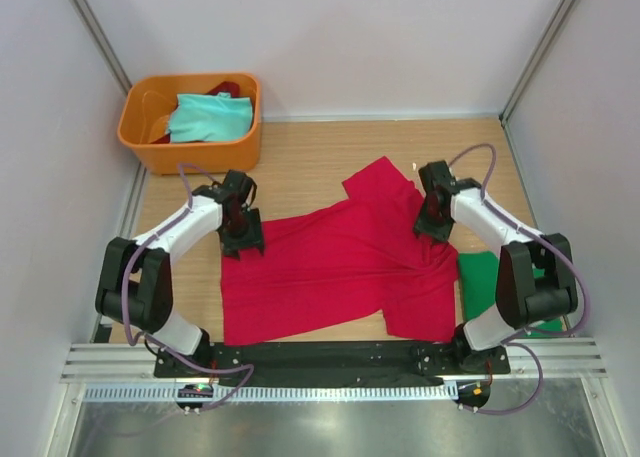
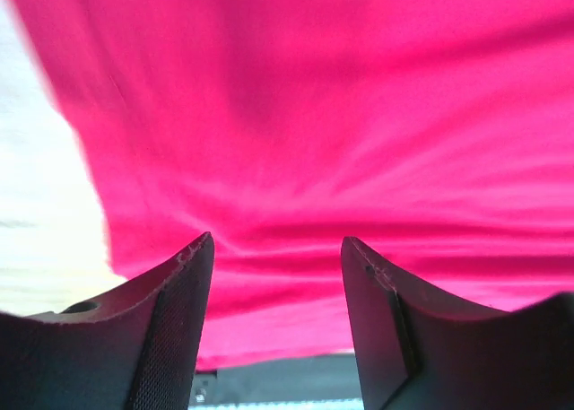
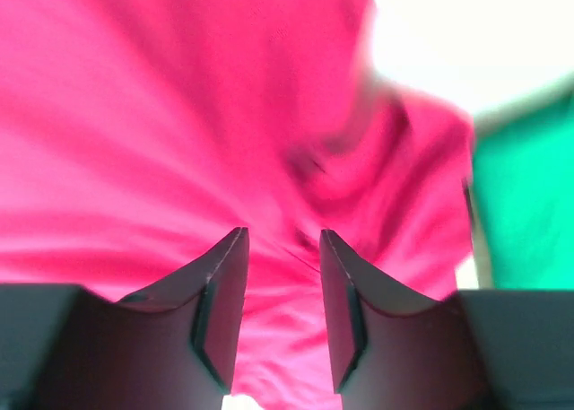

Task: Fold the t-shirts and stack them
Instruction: Flatten the tshirt out

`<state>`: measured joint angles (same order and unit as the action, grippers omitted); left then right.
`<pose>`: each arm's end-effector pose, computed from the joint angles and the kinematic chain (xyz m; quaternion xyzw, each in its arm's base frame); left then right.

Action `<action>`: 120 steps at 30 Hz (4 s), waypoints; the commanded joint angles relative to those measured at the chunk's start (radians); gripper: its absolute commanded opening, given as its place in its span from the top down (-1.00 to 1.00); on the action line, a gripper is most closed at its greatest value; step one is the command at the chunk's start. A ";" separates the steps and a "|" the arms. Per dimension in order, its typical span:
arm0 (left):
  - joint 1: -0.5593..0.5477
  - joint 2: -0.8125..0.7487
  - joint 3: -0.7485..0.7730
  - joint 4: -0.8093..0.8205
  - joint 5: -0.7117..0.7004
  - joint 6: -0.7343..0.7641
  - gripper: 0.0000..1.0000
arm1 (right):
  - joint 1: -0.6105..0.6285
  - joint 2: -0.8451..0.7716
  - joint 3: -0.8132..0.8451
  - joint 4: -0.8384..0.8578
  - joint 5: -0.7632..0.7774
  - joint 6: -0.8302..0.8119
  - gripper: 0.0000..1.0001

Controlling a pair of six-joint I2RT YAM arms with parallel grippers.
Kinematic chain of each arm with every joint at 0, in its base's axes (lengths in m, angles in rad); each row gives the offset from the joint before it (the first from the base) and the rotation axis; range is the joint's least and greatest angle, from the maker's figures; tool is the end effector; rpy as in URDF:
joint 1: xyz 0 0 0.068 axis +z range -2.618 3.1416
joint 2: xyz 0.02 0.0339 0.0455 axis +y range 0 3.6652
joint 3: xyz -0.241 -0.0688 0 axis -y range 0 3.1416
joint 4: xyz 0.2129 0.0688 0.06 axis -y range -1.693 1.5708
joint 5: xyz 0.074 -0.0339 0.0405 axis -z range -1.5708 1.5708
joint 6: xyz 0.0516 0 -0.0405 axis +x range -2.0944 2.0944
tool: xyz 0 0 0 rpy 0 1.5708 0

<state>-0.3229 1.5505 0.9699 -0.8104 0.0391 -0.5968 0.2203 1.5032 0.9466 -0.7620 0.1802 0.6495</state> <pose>0.2350 -0.0808 0.1643 -0.1342 0.9867 -0.0573 0.0718 0.2434 0.0450 0.1716 0.2215 0.9630 -0.0282 0.1512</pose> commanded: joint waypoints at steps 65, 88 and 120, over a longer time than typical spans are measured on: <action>0.229 0.177 0.131 0.074 -0.117 0.160 0.92 | 0.007 0.950 1.120 0.309 -0.168 -0.406 0.25; 0.311 0.175 0.262 0.014 0.022 0.132 1.00 | -0.012 0.898 1.160 0.389 0.025 -0.349 0.98; 0.397 0.531 0.740 0.139 0.001 -0.012 1.00 | -0.084 0.973 1.344 0.648 -0.030 -0.295 0.98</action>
<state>0.0582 2.0758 1.6146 -0.8494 0.0818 -0.6273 0.1417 2.4641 2.2387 -0.1768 0.1581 0.3458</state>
